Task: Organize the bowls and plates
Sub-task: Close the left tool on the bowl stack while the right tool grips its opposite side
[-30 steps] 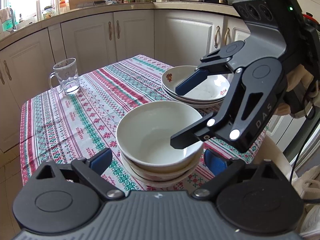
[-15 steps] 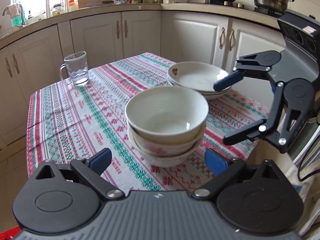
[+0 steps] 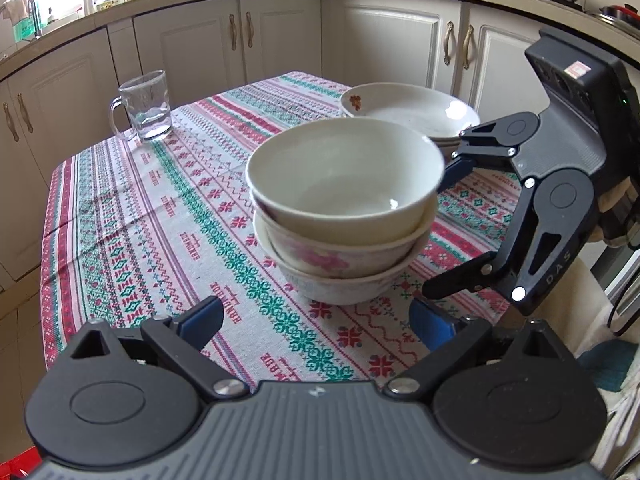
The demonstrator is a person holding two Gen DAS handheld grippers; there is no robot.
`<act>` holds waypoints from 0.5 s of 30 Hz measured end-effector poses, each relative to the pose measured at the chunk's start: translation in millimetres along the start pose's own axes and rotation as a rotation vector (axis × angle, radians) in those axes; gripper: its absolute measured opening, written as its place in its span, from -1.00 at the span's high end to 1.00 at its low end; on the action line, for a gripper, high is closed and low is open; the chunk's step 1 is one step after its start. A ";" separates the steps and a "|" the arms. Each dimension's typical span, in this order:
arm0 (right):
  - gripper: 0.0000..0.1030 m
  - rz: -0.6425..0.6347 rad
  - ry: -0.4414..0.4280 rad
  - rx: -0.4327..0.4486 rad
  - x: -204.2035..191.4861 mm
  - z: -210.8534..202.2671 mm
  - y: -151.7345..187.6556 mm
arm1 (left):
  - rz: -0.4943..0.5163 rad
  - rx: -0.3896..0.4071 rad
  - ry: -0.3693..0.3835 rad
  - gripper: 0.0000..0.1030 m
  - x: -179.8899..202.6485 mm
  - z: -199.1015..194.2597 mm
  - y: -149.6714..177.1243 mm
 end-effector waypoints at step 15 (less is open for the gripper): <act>-1.00 -0.034 -0.022 -0.009 6.8 14.0 -0.2 | 0.071 -0.023 0.089 -0.91 -10.2 28.3 1.9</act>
Point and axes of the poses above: each gripper's, at about its wrist camera, not at the fingertips, and z roughly the way its jaws point, x to its right, y to its underside, the point moved 5 cm from there along z, roughly the way its jaws point, and after that the axes turned 4 degrees about -y, right-handed, at the moved point
